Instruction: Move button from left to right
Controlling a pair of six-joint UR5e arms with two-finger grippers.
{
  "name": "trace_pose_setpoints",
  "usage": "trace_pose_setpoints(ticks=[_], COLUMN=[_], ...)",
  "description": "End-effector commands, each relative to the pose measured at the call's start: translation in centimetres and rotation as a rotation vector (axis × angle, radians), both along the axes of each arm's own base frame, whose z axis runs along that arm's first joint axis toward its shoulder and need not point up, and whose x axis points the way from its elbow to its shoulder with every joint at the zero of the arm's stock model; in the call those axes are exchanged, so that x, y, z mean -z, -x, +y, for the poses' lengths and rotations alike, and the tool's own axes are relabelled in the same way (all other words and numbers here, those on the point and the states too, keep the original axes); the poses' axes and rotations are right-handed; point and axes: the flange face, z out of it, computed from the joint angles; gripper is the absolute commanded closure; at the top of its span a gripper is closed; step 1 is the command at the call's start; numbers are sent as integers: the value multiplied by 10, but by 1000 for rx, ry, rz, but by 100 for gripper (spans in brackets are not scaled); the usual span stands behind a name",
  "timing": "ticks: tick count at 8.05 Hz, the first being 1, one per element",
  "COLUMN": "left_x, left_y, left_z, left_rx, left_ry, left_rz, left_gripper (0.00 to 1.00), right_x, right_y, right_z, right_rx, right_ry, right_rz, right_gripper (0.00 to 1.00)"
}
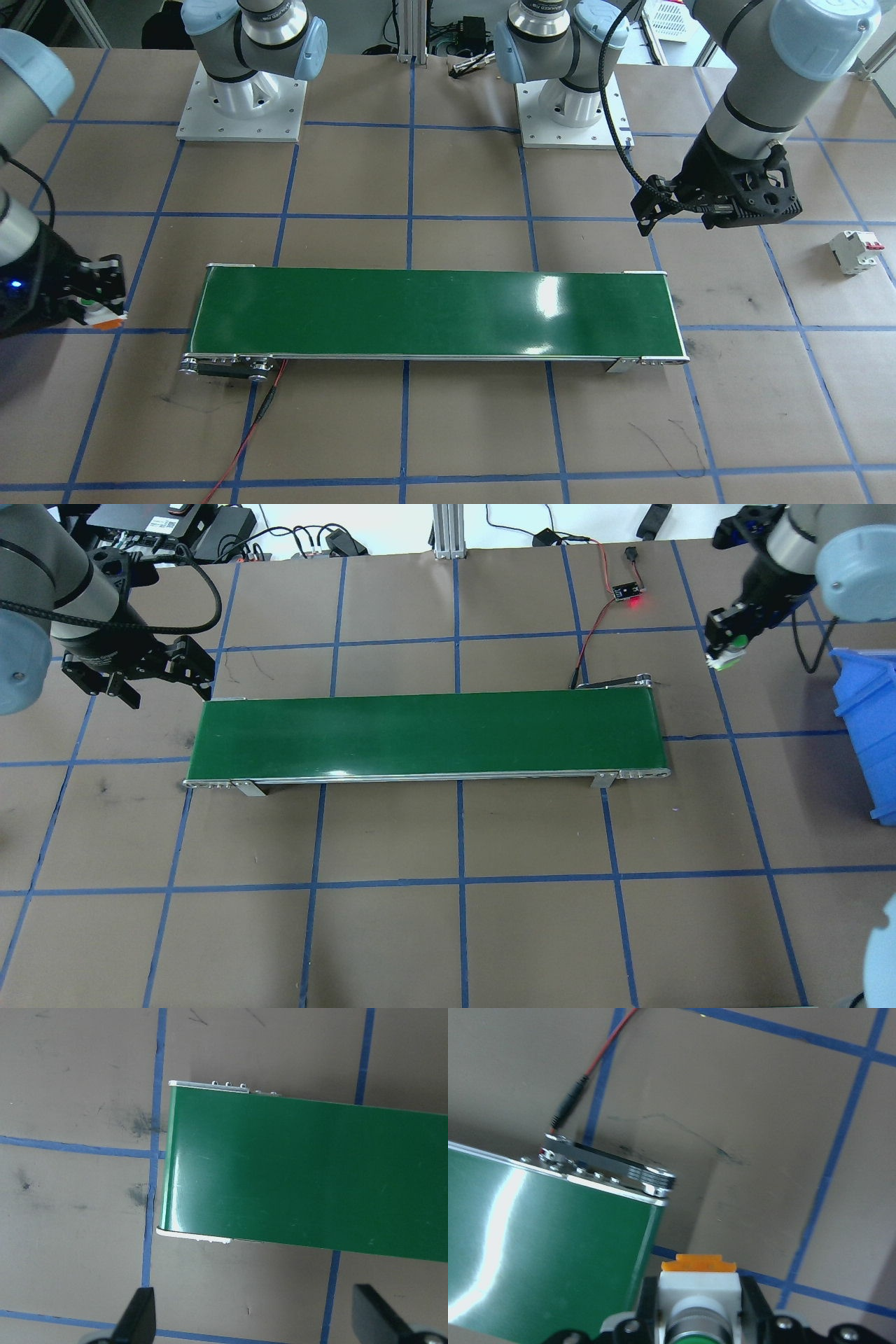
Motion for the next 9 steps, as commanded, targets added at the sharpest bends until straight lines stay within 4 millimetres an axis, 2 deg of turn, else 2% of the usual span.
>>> trace_pose_setpoints(ticks=[1,2,3,4,5,6,7,9], left_x=[0,1,-1,-2,-3,-3,-2,0], left_y=[0,0,0,0,0,-1,-1,0], left_z=[0,1,1,2,1,0,1,2], left_rx=[0,0,-1,0,-1,-1,-1,-1], left_ry=[0,-3,2,2,6,6,5,-1], left_rz=[0,0,-1,-1,-1,-1,-1,-1], left_gripper=[0,0,0,0,0,0,0,0], right_x=[-24,-24,-24,-16,1,33,61,105], right_y=[131,178,232,283,324,349,370,379], right_z=[30,44,63,85,90,86,91,91], right_rx=[-241,-372,-417,-536,-587,-681,-707,-748], right_ry=[10,16,28,33,52,69,83,51], right_rz=[57,69,90,92,136,135,102,46], right_gripper=[100,100,100,100,100,100,100,100])
